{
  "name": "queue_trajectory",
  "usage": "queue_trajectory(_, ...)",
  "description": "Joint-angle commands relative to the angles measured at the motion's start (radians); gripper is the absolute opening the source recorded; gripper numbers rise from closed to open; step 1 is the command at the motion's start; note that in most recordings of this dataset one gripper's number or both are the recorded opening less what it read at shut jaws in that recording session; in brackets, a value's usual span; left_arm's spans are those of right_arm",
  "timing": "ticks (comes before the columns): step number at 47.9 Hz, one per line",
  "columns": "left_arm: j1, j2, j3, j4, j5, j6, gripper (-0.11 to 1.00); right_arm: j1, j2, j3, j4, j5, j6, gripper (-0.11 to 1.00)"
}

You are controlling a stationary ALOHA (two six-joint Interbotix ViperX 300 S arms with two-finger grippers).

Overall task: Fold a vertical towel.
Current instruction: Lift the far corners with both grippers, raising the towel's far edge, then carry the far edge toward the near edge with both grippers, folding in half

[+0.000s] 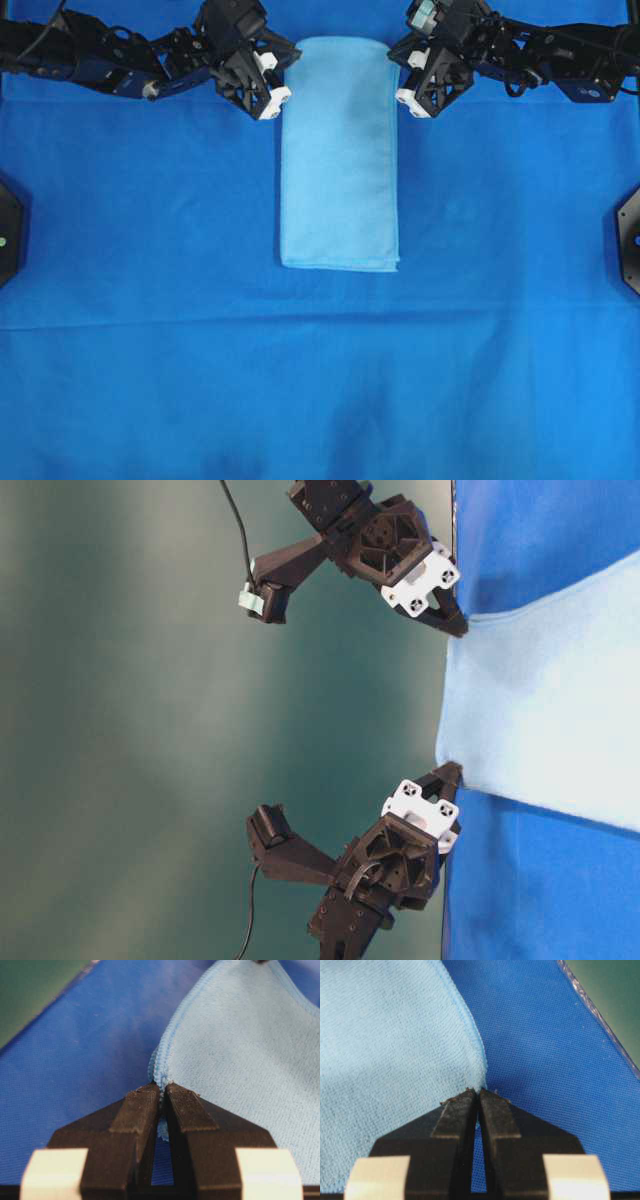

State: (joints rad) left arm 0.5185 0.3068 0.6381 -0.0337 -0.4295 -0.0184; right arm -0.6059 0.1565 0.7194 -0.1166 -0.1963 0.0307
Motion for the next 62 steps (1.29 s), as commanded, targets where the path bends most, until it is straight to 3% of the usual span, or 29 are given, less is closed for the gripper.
queue_trajectory(1, -0.002, -0.029, -0.009, 0.0, 0.002, 0.002, 0.03, -0.002, -0.034, -0.017, -0.002, -0.003, 0.003, 0.02)
queue_trajectory(26, -0.083, -0.21, 0.08, 0.002, 0.032, 0.003, 0.03, 0.066, -0.255, 0.011, -0.002, 0.12, 0.005, 0.02)
queue_trajectory(41, -0.187, -0.341, 0.14, 0.002, 0.12, -0.002, 0.03, 0.192, -0.347, 0.074, 0.011, 0.141, 0.02, 0.02)
queue_trajectory(53, -0.314, -0.345, 0.178, 0.003, 0.161, -0.02, 0.03, 0.316, -0.364, 0.115, 0.055, 0.189, 0.035, 0.02)
queue_trajectory(62, -0.405, -0.322, 0.195, 0.002, 0.179, -0.048, 0.03, 0.396, -0.344, 0.141, 0.058, 0.189, 0.075, 0.02)
